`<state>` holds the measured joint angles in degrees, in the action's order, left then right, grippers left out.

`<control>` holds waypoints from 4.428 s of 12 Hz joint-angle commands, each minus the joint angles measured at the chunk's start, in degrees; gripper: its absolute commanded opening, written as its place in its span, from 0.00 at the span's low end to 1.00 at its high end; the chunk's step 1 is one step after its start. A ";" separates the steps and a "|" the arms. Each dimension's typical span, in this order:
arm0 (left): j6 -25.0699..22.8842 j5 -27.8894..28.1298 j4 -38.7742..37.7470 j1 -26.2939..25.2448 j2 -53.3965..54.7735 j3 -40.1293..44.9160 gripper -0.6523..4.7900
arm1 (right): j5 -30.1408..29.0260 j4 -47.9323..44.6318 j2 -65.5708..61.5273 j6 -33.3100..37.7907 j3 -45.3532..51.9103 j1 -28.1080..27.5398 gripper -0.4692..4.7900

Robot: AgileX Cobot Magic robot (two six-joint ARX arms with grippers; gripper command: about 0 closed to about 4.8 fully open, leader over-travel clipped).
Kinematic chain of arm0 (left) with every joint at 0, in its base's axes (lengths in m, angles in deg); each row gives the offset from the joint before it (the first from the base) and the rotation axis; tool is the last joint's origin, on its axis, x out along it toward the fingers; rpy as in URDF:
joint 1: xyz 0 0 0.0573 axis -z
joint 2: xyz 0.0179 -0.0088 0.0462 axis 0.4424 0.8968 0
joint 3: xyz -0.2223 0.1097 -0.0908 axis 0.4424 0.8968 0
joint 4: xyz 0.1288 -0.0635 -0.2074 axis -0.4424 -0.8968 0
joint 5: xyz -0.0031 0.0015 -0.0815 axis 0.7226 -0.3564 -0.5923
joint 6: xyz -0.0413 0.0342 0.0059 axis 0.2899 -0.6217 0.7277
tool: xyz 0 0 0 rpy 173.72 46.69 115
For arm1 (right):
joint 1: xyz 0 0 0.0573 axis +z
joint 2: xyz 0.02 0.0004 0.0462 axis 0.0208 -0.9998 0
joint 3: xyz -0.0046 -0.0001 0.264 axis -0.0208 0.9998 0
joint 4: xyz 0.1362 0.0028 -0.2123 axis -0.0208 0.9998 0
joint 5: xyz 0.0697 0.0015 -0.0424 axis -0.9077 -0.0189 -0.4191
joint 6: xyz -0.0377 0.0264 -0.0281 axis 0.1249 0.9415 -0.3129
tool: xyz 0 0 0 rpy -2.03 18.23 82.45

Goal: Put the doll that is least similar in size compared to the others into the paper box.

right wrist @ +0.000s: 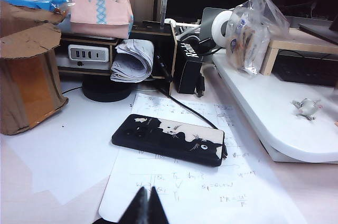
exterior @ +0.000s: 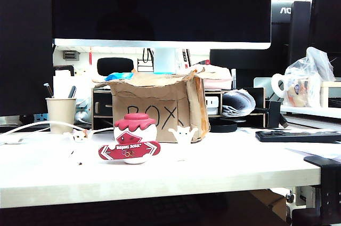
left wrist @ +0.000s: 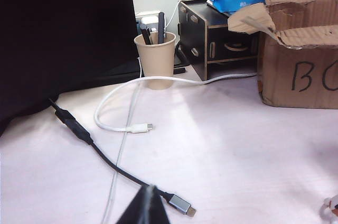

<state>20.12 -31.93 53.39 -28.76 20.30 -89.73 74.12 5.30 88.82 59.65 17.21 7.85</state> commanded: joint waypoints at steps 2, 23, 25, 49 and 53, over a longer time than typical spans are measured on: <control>-0.20 -0.17 0.50 -0.07 0.00 -0.07 0.11 | -0.33 -0.98 0.02 0.22 0.02 0.00 0.09; -0.20 0.02 0.44 29.27 11.17 -0.07 0.11 | -13.75 -15.10 -1.79 30.14 -8.61 0.04 0.09; -0.20 0.02 0.42 29.27 11.17 -0.07 0.11 | -14.05 -15.15 -11.17 28.35 -17.86 0.02 0.09; -0.20 0.04 0.11 29.27 11.15 -0.07 0.11 | -14.62 35.67 -111.10 -20.02 -86.75 34.75 1.00; -0.20 0.02 0.11 29.27 11.15 -0.07 0.11 | -13.07 34.38 -113.57 -20.00 -86.75 34.71 1.00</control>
<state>20.12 -31.86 53.17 0.58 31.43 -89.71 61.00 40.69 -24.86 39.76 -69.16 42.44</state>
